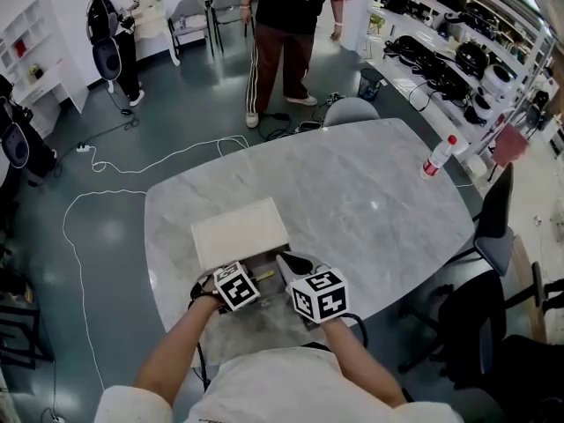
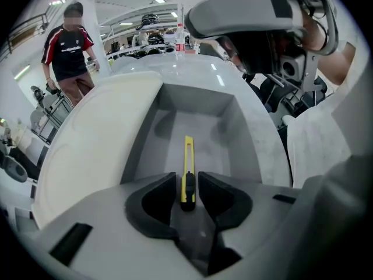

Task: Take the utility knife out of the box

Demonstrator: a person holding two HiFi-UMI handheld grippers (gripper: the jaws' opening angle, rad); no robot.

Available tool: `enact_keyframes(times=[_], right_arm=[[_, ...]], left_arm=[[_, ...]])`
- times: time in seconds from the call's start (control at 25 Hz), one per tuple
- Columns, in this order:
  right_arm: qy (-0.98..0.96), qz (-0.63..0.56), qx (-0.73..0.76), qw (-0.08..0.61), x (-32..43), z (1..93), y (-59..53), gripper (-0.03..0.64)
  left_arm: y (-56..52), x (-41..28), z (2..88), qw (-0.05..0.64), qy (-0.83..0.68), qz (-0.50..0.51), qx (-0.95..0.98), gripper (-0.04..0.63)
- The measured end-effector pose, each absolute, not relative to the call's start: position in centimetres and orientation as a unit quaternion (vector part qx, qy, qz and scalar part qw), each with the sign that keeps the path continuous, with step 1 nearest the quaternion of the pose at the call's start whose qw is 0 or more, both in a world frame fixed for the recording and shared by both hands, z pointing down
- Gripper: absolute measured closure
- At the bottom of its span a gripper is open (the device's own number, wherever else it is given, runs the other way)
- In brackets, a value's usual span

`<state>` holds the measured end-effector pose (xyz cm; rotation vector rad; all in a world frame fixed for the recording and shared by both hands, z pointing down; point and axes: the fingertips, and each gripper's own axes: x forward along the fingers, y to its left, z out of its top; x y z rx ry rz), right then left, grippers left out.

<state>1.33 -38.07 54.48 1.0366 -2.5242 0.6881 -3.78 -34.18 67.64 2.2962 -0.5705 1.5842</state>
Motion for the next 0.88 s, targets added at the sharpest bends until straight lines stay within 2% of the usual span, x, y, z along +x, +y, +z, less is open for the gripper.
enact_keyframes(times=[0.24,0.88], right_arm=[[-0.886,0.241,0.361,0.165,1.0,54.4,-38.1,0.612],[-0.884,0.239,0.369,0.156,1.9,53.7,-37.0,0.612]], left_arm=[[-34.1,-4.0,67.6,0.152,-0.198,0.550,0.797,0.531],[-33.8,-3.5,65.7,0.131,-0.226,0.537,0.802,0.535]])
